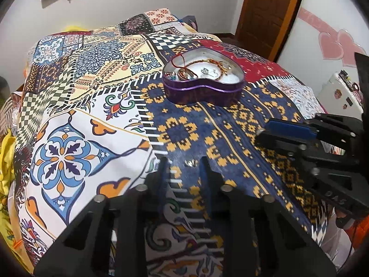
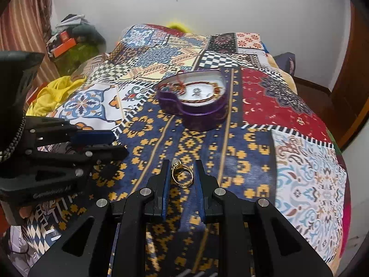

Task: Organize jewelry
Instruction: 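Grasp the gold ring and lower it into the heart tin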

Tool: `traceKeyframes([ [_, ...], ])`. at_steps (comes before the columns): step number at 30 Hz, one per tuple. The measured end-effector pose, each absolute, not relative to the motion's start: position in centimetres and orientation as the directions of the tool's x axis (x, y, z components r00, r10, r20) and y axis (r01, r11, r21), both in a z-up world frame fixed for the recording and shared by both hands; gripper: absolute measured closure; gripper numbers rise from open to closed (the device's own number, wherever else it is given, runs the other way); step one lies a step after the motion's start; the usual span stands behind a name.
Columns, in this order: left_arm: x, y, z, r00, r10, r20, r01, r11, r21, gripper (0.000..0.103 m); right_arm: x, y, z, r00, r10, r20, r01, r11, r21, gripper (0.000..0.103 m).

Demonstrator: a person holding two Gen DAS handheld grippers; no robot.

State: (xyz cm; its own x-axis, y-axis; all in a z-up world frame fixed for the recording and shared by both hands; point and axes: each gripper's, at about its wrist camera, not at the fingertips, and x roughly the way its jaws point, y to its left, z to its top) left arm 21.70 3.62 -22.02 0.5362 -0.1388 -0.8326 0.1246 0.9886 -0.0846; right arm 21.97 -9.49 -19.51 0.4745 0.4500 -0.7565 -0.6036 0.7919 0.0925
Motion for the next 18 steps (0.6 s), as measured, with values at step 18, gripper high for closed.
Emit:
traceKeyframes([
  [18,21.1,5.1,-17.7,0.629,-0.139,-0.765,0.1,0.99,-0.098,0.094,23.3,-11.0,-15.6,0.566,0.46,-0.684,-0.563,0.822,0.088,0.086],
])
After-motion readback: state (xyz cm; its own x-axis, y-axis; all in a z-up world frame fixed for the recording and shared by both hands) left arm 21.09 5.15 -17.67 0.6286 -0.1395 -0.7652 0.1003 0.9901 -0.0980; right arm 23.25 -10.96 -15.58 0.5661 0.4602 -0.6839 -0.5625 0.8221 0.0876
